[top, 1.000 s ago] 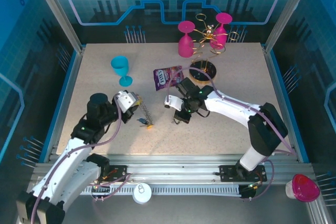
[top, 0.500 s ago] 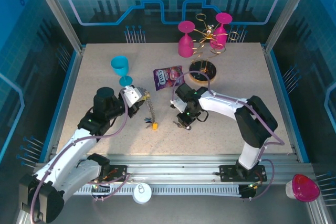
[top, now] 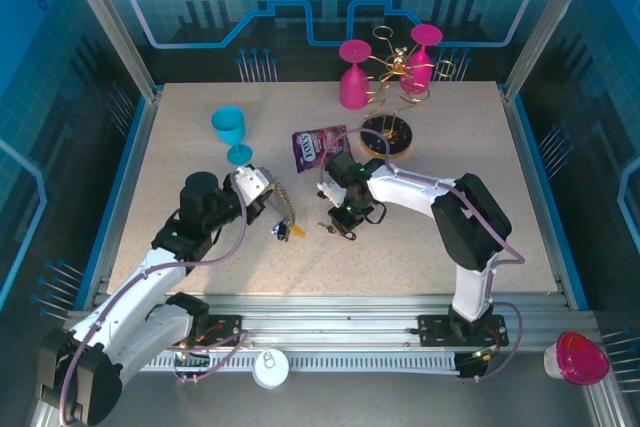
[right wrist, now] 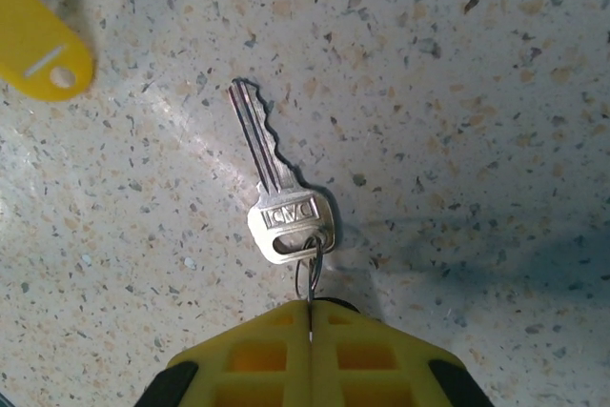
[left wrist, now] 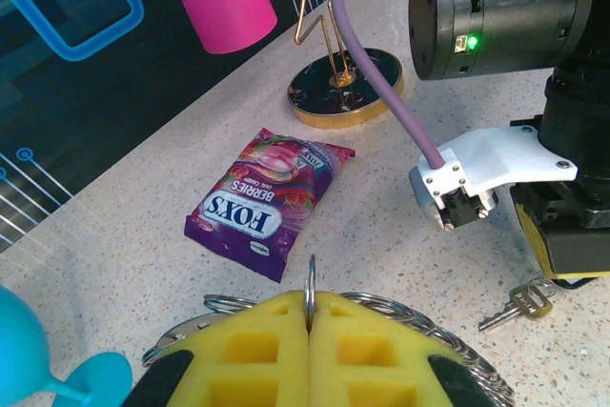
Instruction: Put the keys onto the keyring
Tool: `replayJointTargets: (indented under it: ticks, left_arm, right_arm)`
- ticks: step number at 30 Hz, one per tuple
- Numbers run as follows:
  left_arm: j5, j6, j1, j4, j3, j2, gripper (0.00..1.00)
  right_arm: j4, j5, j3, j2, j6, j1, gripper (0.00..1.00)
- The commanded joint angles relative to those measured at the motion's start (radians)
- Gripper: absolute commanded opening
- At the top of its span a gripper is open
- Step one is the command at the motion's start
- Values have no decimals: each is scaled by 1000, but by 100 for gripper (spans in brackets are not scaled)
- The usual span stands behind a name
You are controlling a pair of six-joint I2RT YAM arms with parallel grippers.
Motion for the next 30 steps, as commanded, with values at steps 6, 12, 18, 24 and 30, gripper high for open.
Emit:
replayJointTargets:
  ticks: [6,12,18,24,30]
  left_arm:
    - [0,-2,-2,57,-15,-19,0]
    - [0,-3,-2,57,-15,-16,0]
    - [-1,0,-3,55,-14,-17,0]
    - [0,2,-3,54,-15,-16,0]
    - [0,3,-3,51,-13,-18,0]
  right_arm:
    - [-30,3,53,50,19,-13,5]
    - [-21,-11,54,53,28,-16,13]
    - [-7,-33,53,64,37,-16,18]
    - [0,-43,52,66,38,-15,18]
    - [3,-39,51,74,40,-15,15]
